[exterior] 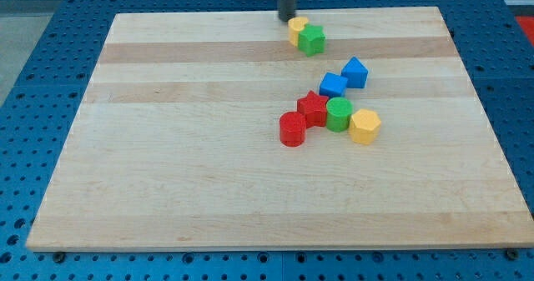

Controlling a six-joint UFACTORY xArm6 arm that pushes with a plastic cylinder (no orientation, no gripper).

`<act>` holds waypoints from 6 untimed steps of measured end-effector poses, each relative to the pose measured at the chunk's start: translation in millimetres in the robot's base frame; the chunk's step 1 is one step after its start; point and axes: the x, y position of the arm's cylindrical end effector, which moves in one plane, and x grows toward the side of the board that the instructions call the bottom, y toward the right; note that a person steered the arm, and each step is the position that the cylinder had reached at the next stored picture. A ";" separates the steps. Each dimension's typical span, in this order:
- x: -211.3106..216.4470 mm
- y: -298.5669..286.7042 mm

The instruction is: Separate the green star from the yellow heart

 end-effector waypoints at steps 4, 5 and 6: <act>37.5 48.1; 38.3 31.8; 47.1 24.7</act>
